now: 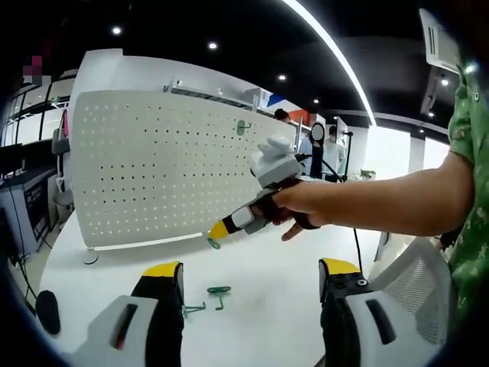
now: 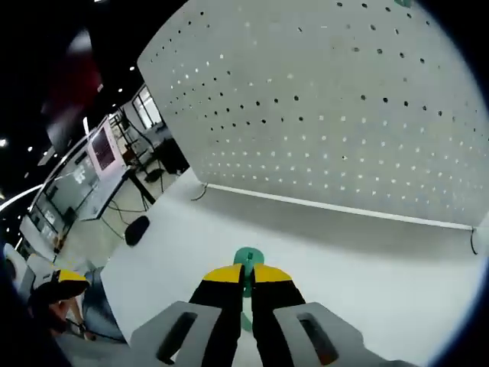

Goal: Insert the hook assembly into the mounting plate slot until the hook locks in place.

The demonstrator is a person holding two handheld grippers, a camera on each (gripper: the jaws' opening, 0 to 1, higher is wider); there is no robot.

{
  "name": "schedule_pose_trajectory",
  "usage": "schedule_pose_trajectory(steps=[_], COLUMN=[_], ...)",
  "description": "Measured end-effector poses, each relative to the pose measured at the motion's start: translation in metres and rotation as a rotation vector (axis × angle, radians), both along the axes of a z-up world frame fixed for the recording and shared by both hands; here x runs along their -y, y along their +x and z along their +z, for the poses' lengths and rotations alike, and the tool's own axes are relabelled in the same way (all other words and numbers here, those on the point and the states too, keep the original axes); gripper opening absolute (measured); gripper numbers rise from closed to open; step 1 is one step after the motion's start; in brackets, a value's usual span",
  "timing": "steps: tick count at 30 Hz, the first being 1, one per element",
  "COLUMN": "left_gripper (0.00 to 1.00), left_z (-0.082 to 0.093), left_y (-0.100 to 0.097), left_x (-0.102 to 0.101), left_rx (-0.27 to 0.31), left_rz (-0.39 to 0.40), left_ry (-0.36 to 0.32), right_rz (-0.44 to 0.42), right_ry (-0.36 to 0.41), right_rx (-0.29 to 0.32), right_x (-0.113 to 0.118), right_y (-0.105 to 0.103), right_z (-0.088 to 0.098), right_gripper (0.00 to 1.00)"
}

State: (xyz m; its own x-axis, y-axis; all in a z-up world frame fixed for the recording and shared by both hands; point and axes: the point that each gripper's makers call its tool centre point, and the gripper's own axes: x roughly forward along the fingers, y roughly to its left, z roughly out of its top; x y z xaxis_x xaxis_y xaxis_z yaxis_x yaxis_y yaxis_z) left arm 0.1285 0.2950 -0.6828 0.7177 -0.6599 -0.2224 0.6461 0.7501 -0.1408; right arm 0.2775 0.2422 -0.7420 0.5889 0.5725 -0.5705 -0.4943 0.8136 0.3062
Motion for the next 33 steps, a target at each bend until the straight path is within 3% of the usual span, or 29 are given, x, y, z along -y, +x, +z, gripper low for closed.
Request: schedule_pose_trajectory(steps=[11, 24, 33], left_gripper=[0.73, 0.73, 0.73], left_z=[0.004, 0.003, 0.003], left_y=[-0.001, -0.005, -0.005], left_x=[0.011, 0.019, 0.023], left_rx=[0.007, 0.007, 0.008], left_rz=[-0.039, -0.069, -0.081], left_ry=[0.01, 0.015, 0.011], right_rz=[-0.039, -0.117, -0.171], right_ry=[0.062, 0.118, 0.094], right_rx=[0.121, 0.344, 0.487], right_x=[0.011, 0.035, 0.055], right_y=[-0.004, -0.001, 0.004], right_z=[0.049, 0.127, 0.17], right_gripper=[0.02, 0.02, 0.02])
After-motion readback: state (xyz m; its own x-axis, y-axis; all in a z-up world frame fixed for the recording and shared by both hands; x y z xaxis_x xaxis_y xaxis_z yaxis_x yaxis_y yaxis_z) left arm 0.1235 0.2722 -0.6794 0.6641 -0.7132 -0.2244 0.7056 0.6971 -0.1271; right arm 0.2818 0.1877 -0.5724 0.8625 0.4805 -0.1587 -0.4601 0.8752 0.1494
